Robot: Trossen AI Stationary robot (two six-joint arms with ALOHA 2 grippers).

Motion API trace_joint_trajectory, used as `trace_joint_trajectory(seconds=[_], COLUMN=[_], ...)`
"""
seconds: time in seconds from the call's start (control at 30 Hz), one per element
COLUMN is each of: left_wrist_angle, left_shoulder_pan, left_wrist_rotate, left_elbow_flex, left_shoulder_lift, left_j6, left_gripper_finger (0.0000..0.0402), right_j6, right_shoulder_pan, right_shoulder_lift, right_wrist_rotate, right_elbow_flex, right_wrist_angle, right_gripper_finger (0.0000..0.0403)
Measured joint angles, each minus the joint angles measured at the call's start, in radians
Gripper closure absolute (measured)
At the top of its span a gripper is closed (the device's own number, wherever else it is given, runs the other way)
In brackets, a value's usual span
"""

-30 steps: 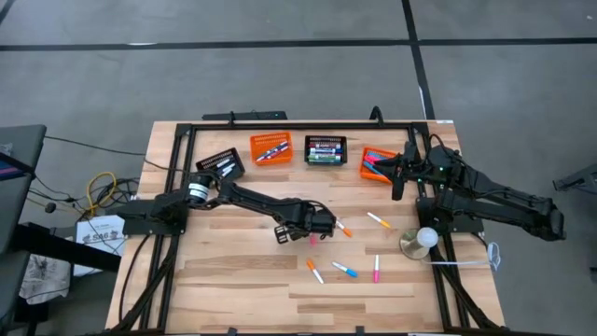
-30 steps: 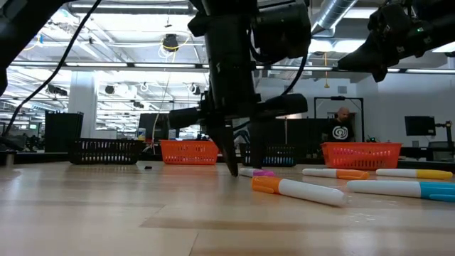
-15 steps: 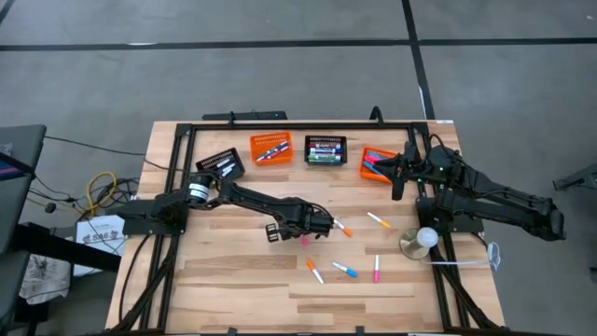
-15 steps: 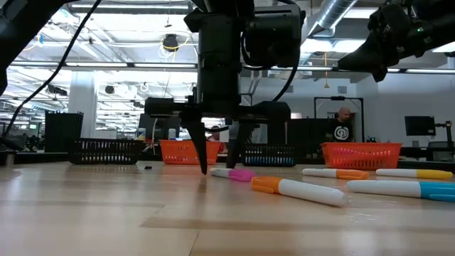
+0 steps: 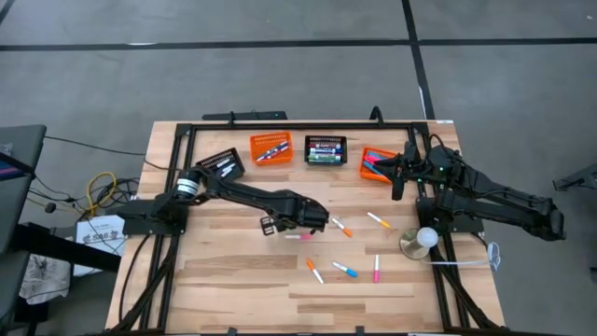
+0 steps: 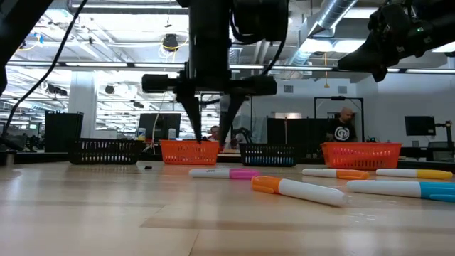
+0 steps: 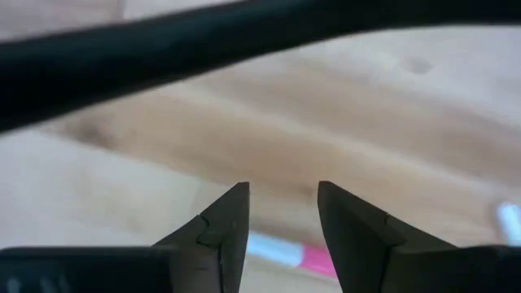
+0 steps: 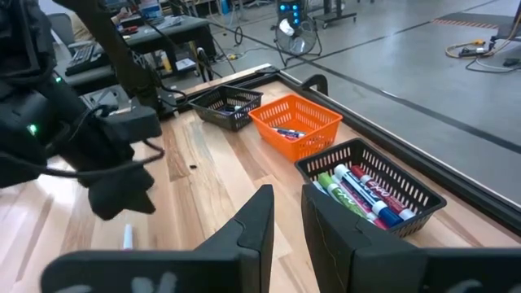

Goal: Pick & Place Markers
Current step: Put the left white pink marker into the left black bin

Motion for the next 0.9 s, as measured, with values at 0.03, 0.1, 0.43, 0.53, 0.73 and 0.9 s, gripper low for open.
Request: trace_joint_trajectory(seconds=[0.03, 0.1, 0.43, 0.53, 0.73, 0.9], left_wrist_angle=[0.005, 0.010, 0.094, 0.091, 0.094, 0.102], left_shoulder_pan=[0.000, -0.001, -0.040, -0.045, -0.043, -0.044], left_wrist_rotate=[-0.021, -0.062, 0.002, 0.015, 0.007, 0.014], left_elbow_flex=[0.000, -0.001, 0.002, 0.001, 0.002, 0.002], left_shoulder_lift=[-0.006, -0.018, -0.042, -0.042, -0.032, -0.027], left_j6=[0.000, 0.020, 0.716, 0.829, 1.063, 1.232], left_gripper_finger=[0.0256, 0.0256, 0.0257, 0.0257, 0.0257, 0.0257], right_j6=[0.000, 0.000, 0.000, 0.000, 0.000, 0.000], right_shoulder_pan=[0.000, 0.000, 0.000, 0.000, 0.000, 0.000], right_shoulder_lift=[0.000, 0.000, 0.000, 0.000, 0.000, 0.000], right_wrist_rotate=[0.000, 0.000, 0.000, 0.000, 0.000, 0.000], right_elbow_flex=[0.000, 0.000, 0.000, 0.000, 0.000, 0.000], right_wrist_angle=[0.000, 0.000, 0.000, 0.000, -0.001, -0.001], right_gripper_finger=[0.0346, 0.0346, 0.0346, 0.0346, 0.0346, 0.0346])
